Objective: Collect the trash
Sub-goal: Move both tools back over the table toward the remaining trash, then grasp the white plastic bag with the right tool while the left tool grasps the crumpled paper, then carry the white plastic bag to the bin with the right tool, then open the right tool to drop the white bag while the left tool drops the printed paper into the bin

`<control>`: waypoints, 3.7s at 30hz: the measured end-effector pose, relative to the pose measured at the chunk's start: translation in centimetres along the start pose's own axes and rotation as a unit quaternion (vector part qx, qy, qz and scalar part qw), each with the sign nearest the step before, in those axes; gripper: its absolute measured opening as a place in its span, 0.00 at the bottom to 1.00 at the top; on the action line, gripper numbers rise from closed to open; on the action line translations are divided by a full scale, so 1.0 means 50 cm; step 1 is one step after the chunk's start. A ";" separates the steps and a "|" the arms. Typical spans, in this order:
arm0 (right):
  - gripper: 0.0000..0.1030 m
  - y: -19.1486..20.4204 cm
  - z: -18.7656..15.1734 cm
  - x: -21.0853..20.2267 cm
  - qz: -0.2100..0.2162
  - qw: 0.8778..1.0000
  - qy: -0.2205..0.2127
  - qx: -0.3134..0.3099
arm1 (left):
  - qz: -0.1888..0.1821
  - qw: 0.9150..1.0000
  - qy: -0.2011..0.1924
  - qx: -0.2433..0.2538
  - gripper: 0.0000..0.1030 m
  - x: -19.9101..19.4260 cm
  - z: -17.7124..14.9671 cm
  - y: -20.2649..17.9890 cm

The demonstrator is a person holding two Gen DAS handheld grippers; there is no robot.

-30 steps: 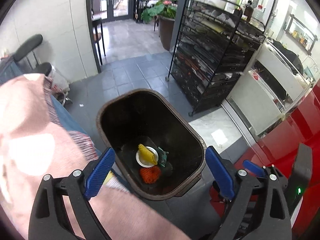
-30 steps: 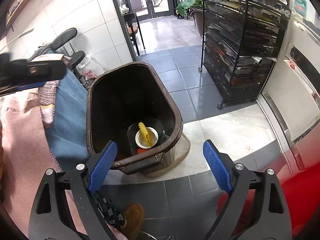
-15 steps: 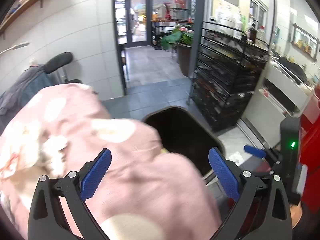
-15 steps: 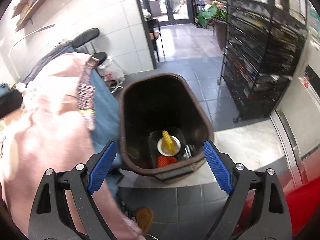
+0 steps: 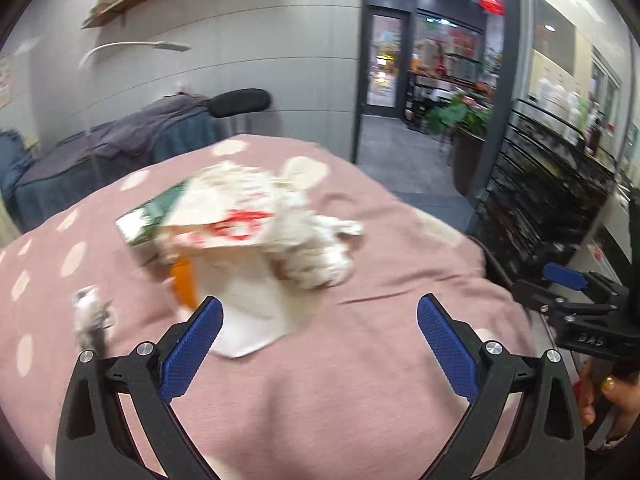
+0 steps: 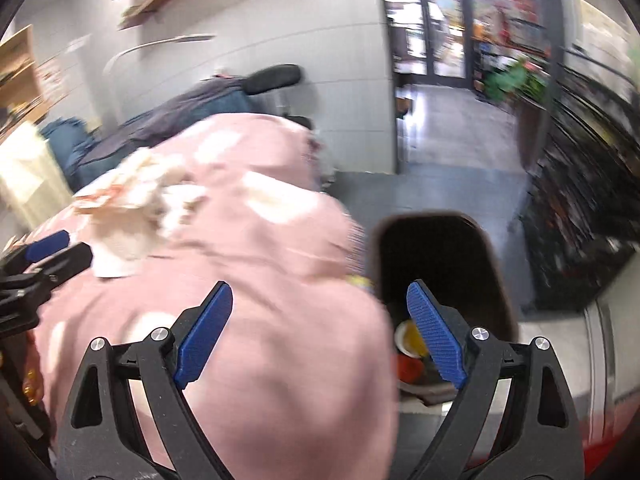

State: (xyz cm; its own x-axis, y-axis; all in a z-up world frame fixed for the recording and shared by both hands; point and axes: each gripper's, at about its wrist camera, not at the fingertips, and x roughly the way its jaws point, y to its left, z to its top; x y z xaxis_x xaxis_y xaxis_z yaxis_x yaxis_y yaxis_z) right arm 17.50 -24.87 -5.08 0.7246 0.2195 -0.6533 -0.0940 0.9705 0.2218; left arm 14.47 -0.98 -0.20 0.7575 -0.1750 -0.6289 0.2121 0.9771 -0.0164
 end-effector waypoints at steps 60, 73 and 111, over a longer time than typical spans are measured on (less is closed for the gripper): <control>0.22 0.190 0.174 -0.001 0.087 0.993 -0.067 -0.046 | 0.018 0.995 0.026 -0.096 0.31 -0.039 -0.014 0.225; 0.20 0.028 0.134 -0.078 0.031 0.996 -0.089 0.008 | -0.046 0.998 0.021 -0.048 0.31 -0.025 0.017 0.079; 0.72 -0.373 -0.123 0.220 -0.164 0.966 0.116 0.162 | -0.177 0.979 0.080 0.057 0.31 0.083 0.050 -0.239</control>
State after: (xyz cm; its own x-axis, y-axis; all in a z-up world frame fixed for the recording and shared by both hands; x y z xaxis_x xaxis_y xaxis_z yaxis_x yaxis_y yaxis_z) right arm 23.04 -39.93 -20.84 0.5033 -0.0419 -0.8631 0.3611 0.9176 0.1660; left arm 16.62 -13.70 -0.69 0.5195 -0.4697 -0.7138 0.5175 0.8377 -0.1745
